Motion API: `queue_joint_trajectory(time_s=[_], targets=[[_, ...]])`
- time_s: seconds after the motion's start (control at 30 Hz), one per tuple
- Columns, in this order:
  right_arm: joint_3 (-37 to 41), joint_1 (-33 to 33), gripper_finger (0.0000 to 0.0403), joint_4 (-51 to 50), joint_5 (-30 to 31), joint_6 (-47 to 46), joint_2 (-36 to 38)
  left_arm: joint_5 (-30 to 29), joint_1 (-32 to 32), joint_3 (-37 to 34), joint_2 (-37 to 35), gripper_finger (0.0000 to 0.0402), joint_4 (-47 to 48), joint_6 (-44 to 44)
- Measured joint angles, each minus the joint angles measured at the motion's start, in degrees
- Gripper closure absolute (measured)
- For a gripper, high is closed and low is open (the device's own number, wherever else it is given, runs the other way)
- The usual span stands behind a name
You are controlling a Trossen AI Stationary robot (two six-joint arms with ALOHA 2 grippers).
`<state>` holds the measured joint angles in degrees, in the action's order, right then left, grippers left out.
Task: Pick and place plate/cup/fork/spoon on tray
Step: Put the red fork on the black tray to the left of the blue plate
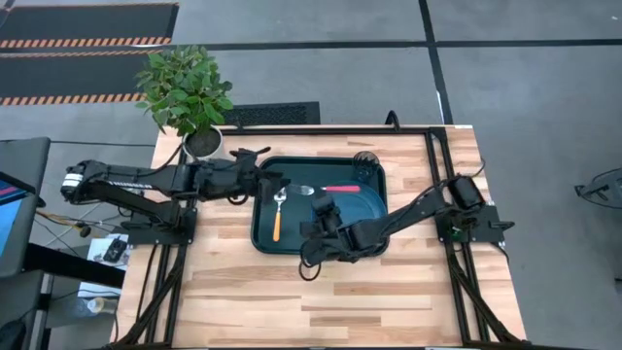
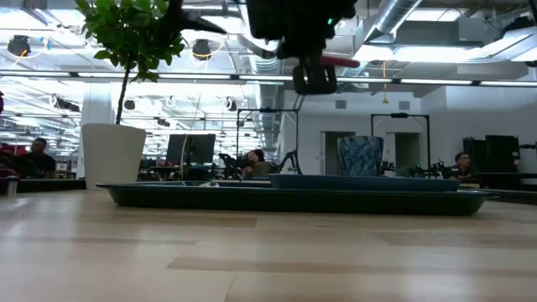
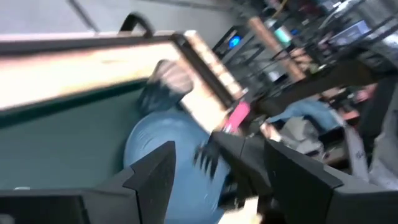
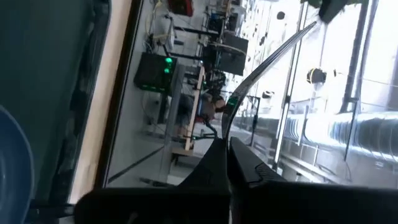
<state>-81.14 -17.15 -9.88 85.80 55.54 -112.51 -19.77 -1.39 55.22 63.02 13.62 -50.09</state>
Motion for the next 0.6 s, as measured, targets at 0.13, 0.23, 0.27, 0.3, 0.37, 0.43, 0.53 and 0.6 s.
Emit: queue_joint_trajectory(time_s=[0.13,0.23,0.27,0.3,0.37,0.43,0.53,0.6], targets=[[0.11,0.98,0.0402,-0.25,0.67,-0.87,-1.47,1.05,0.64,0.0,0.0,0.0181,6.0,-3.86],[-0.05,1.49,0.0401,0.19,2.06,-1.89,-1.87,2.94,1.3,0.0,0.0,0.0187,10.18,-6.38],[0.08,1.49,0.0401,-0.13,2.01,-1.91,-1.77,3.18,1.43,-0.02,0.0,0.0189,10.91,-7.13],[0.06,1.49,0.0401,0.45,2.01,-1.69,-1.72,3.35,1.56,-0.02,0.04,0.019,10.91,-7.68],[-0.35,1.49,0.0401,0.68,1.97,-1.68,-1.39,3.51,1.98,0.0,0.59,0.0193,10.15,-8.3],[-0.94,1.41,0.0401,0.38,1.78,-1.46,-1.38,3.54,2.38,-0.04,1.29,0.0194,8.11,-8.3],[-2.01,1.08,0.0401,0.33,1.15,-0.68,-1.38,6.68,3.33,0.07,4.05,0.0194,2.59,-9.19],[-2.28,0.98,0.0401,0.28,1.12,-0.62,-1.36,10.0,4.15,0.04,6.39,0.0194,0.76,-9.41]])
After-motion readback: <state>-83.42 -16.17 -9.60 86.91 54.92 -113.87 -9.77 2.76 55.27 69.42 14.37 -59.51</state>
